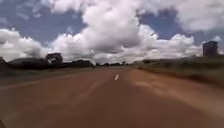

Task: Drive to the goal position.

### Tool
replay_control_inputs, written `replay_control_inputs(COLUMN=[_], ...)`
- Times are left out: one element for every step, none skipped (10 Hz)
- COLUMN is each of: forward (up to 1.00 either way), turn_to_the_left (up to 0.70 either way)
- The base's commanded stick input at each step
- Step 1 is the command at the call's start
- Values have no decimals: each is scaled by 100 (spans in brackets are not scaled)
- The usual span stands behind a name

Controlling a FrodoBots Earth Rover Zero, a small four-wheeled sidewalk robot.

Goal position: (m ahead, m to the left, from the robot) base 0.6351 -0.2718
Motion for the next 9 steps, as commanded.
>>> replay_control_inputs(forward=[100, 100, 100, 100, 100, 100, 100, 100, 100], turn_to_the_left=[-19, -4, 0, 0, 0, 0, 0, 0, 0])
